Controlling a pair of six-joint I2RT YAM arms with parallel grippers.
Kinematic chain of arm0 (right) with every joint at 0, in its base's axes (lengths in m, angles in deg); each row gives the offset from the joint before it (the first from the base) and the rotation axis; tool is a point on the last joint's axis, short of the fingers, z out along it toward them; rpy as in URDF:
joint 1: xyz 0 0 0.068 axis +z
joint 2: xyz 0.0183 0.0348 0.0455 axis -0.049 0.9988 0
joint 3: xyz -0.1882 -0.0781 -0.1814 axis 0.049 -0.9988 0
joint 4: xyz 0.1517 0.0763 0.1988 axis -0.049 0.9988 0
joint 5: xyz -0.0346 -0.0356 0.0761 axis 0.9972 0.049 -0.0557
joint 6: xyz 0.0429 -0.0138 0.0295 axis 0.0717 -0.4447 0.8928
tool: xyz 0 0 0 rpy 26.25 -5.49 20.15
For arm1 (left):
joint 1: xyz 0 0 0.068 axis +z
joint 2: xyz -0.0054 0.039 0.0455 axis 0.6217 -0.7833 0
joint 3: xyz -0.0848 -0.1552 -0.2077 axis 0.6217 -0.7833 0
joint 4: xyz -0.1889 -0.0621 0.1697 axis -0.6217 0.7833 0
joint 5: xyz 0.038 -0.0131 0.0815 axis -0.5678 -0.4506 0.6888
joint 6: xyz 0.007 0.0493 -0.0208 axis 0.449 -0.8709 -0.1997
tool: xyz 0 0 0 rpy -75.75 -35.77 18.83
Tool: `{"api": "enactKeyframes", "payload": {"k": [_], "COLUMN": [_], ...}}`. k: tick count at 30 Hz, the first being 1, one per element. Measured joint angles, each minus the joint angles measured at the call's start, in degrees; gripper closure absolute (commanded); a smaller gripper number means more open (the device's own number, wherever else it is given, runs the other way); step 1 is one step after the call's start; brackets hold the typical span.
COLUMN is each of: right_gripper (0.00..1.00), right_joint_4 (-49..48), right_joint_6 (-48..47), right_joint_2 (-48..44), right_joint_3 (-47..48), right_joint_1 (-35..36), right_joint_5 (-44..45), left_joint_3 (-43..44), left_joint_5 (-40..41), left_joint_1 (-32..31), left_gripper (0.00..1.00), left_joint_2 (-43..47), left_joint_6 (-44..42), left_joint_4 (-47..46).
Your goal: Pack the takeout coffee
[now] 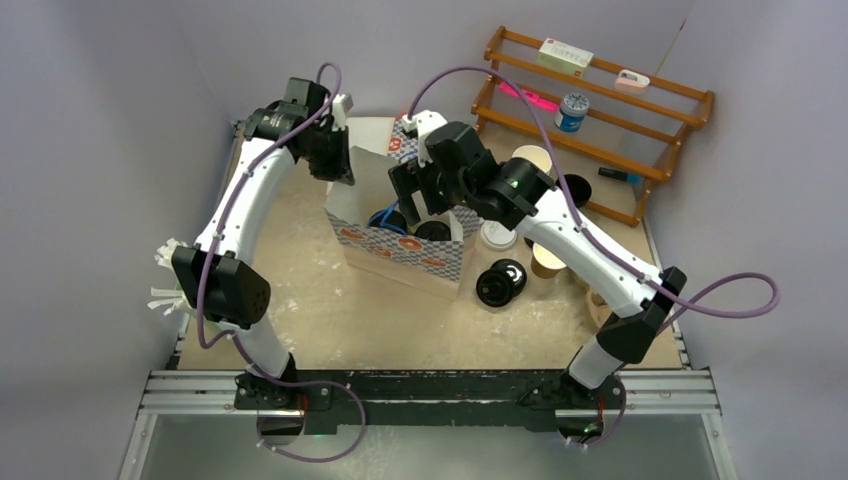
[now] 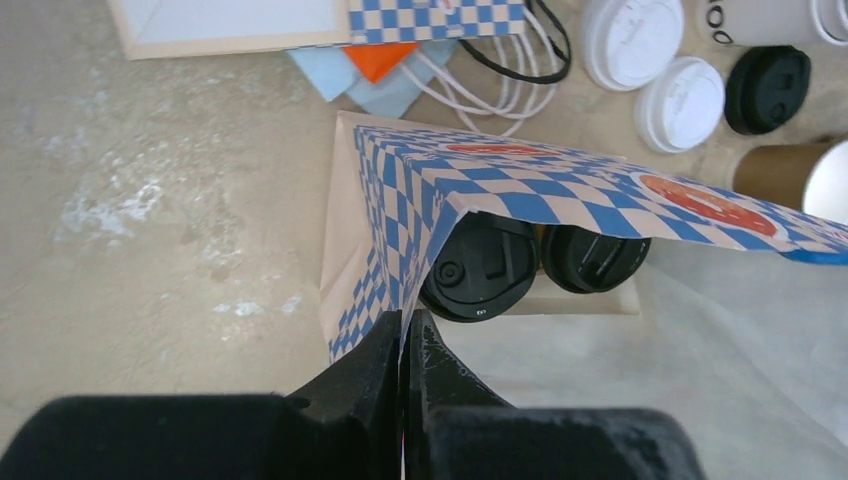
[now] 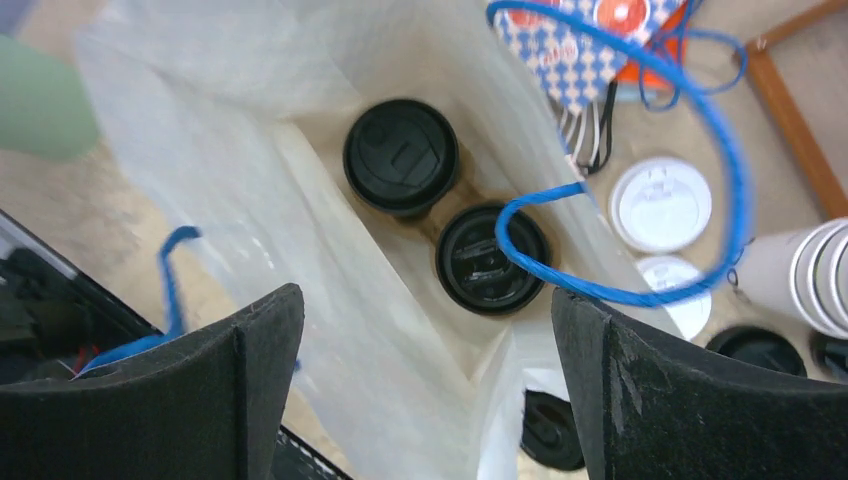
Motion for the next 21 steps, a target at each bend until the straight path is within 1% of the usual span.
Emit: {"api": "enactKeyframes", "payload": {"k": [1,2,5,7,9,10,13,15,18,21], "right_gripper": [0.07,0.07,0.07,0.07,0.07,0.07,0.07,0.07,0.07,0.08], "right_joint_4": [-0.3,-0.6,-1.3,-1.4,-1.2,-1.3,-1.3,-1.2,-1.2,-1.0], "right_joint_6": [0.0,0.0,0.0,0.1,0.3,0.5,1.0,1.2,1.6,2.4], "right_joint_2": [-0.2,-0.3,-0.7,-1.1,-1.6,-2.0,-3.7,-4.9,-6.0,-7.2], "right_joint_3": [1.2,2.4,4.4,4.8,4.7,4.6,3.5,3.0,2.9,2.9], "right_joint_1": [0.0,0.0,0.0,0.0,0.0,0.0,0.0,0.0,0.0,0.0], "right_joint_5": [-0.1,-0.2,-0.2,-0.2,-0.2,-0.2,-0.2,-0.2,0.0,0.5], "left_joint_3": [0.0,0.2,1.2,1.8,2.2,2.3,2.5,2.6,2.5,1.8], "left_joint_5": [0.7,1.5,3.7,5.0,6.9,7.8,12.0,16.8,26.3,36.3], "left_joint_1": [0.3,0.7,1.3,1.3,1.3,1.3,1.3,1.3,1.3,1.3], "left_gripper": [0.71,0.64,0.57,0.51,0.41,0.38,0.38,0.39,0.49,0.51], "left_joint_2": [0.0,0.0,0.0,0.4,1.7,2.5,6.5,10.4,16.8,22.3], "left_joint_6": [0.1,0.6,1.8,2.6,3.1,3.3,4.0,4.1,5.8,8.2], "left_joint_4": [0.2,0.4,0.7,0.7,0.7,0.7,1.1,1.2,1.4,2.6]}}
